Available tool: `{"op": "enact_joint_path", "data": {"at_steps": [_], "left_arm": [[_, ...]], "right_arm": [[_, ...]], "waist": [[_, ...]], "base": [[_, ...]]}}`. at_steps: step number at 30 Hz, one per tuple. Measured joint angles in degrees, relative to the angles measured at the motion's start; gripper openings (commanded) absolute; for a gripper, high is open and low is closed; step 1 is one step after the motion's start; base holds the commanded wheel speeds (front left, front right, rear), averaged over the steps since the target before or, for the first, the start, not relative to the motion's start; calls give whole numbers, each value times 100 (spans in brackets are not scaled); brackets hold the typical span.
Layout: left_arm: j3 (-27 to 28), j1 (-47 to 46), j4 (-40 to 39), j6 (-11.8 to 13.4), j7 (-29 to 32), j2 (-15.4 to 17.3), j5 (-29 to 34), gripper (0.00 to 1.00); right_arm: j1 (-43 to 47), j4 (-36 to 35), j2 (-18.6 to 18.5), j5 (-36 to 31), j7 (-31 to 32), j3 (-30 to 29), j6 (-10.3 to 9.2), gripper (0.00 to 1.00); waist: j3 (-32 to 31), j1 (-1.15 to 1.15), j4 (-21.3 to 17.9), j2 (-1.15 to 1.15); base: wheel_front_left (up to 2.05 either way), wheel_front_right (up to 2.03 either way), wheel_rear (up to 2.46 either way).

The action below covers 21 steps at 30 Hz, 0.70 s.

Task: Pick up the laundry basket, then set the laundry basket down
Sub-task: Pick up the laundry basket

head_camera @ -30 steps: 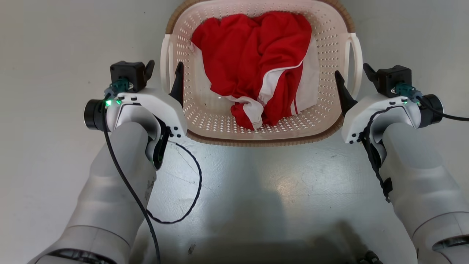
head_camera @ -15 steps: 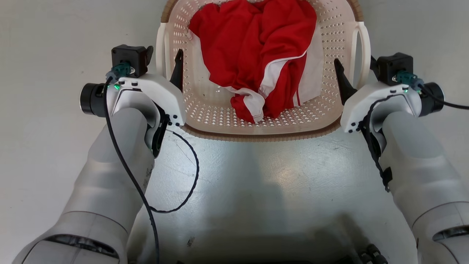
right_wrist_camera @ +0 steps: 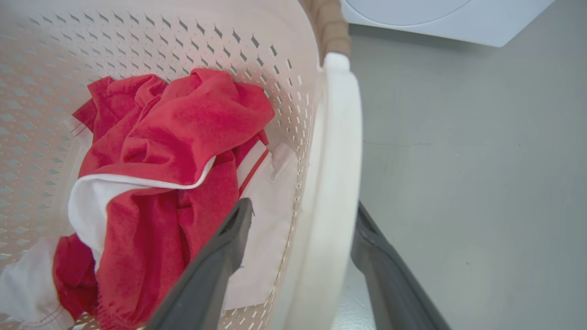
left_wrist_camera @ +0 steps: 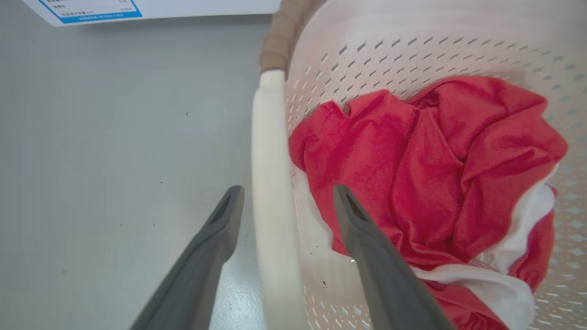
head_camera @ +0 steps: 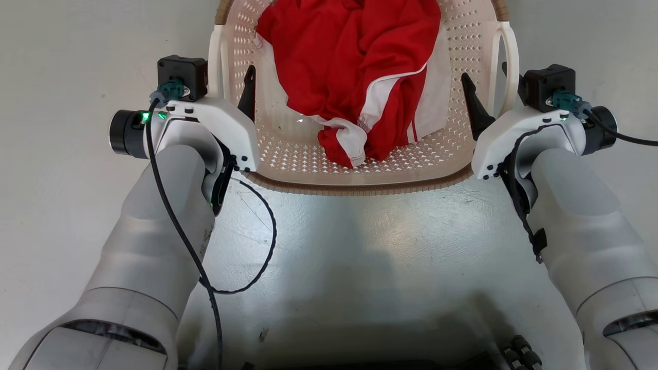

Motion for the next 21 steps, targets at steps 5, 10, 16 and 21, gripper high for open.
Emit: {"op": "enact_joint_path", "data": {"at_steps": [5, 10, 16, 21], "left_arm": [[-23, -11, 29, 2, 0, 1, 0, 100], [-31, -19, 37, 2, 0, 1, 0, 100], [-38, -29, 12, 1, 0, 10, 1, 0], [-34, -29, 73, 31, -2, 37, 11, 0]], "right_arm": [[0, -4, 1, 191, 0, 175, 0, 100], [0, -9, 1, 300, 0, 292, 0, 100], [-3, 3, 1, 408, 0, 450, 0, 0], [-7, 37, 11, 645, -10, 530, -9, 0]], "waist": [[6, 0, -21, 0], [14, 0, -42, 0], [18, 0, -47, 0], [-1, 0, -65, 0]], "base": [[0, 0, 0], [0, 0, 0], [0, 0, 0], [0, 0, 0]]}}
